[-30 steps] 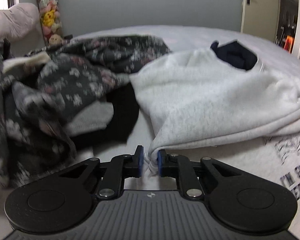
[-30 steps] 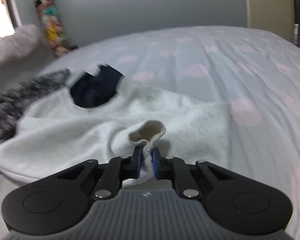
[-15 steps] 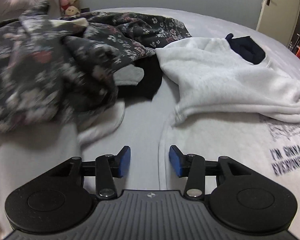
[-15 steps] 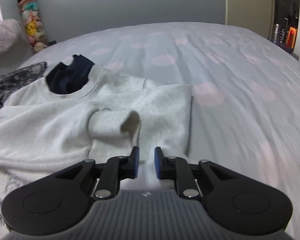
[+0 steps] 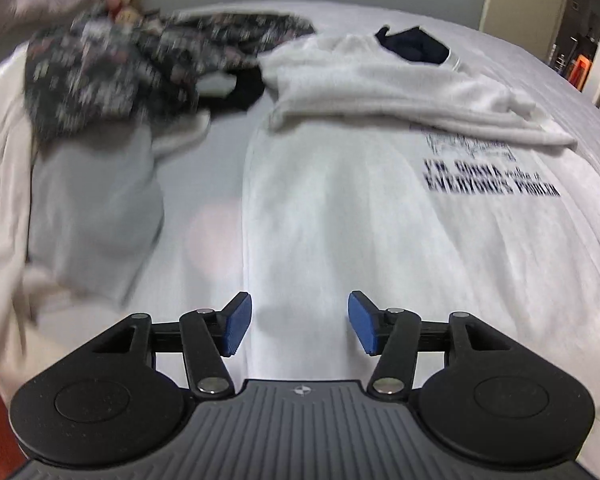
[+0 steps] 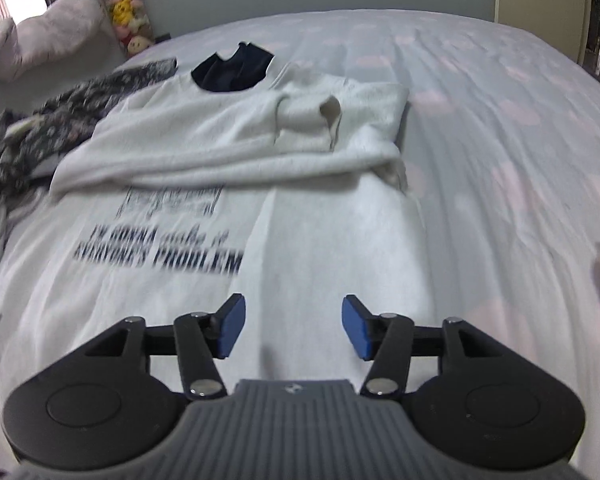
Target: Fold clothes
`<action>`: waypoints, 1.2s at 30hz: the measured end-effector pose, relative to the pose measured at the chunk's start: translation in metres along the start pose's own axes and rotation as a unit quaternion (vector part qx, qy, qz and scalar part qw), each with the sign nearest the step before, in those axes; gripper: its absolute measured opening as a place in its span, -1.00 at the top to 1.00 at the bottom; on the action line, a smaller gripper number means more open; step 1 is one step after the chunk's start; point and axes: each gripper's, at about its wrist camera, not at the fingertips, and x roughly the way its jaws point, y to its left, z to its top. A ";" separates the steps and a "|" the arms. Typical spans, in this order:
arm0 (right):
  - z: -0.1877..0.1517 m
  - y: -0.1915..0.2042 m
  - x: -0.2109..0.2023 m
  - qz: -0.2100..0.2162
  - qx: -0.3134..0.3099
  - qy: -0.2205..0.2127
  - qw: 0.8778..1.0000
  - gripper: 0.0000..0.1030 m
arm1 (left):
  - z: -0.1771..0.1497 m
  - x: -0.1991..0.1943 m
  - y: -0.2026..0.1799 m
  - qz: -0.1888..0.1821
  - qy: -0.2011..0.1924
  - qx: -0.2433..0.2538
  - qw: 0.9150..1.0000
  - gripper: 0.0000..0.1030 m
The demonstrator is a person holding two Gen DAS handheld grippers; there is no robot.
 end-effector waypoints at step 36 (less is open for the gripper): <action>-0.103 0.081 -0.095 0.006 -0.218 -0.044 0.975 -0.50 | -0.075 -0.069 -0.054 -0.045 0.069 0.212 0.974 -0.21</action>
